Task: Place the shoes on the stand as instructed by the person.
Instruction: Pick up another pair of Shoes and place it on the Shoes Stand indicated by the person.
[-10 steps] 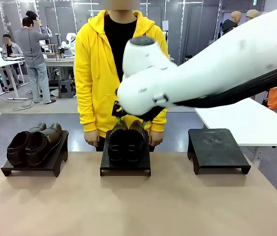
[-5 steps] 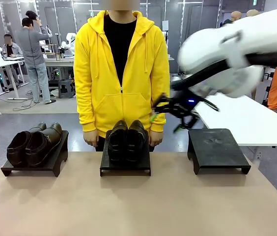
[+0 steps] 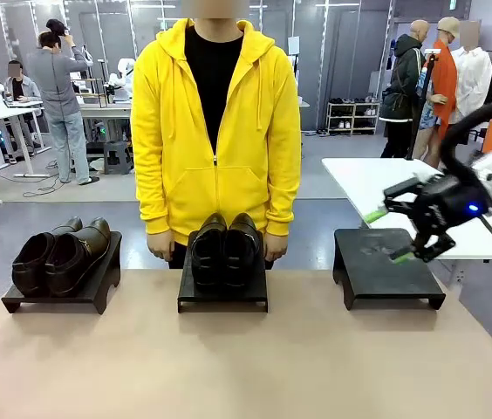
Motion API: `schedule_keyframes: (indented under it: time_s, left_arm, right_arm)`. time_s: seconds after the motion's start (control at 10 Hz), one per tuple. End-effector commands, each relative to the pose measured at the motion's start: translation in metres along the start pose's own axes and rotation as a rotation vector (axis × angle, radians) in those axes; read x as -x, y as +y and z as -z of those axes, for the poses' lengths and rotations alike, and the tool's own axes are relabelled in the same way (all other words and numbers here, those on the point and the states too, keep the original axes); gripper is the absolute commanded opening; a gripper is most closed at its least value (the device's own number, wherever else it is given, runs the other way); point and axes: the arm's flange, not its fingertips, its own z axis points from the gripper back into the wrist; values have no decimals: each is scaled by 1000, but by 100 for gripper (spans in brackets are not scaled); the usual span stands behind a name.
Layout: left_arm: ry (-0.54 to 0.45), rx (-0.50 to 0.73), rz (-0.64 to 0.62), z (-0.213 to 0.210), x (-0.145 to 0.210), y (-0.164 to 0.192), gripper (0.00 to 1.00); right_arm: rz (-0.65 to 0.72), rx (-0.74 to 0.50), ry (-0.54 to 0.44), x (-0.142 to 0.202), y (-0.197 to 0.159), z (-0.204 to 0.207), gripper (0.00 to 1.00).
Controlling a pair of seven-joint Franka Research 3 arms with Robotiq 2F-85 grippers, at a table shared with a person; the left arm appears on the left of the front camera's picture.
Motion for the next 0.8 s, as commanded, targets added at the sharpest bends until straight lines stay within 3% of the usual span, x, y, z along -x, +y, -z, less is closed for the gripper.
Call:
schedule_keyframes:
  time_s: [0.0,0.2,0.3,0.7]
  left_arm:
    - [-3,0,9,0,1,-1,100]
    - [-3,0,9,0,1,-1,100]
    - [-3,0,9,0,1,-1,100]
    - [-3,0,9,0,1,-1,100]
  right_arm:
    - [2,-96,-30,12,-24,-5,100]
    - [34,-168,-64,23,-34,-12,100]
    - [31,-83,-30,12,-33,-17,100]
    - [31,-83,-30,12,-33,-17,100]
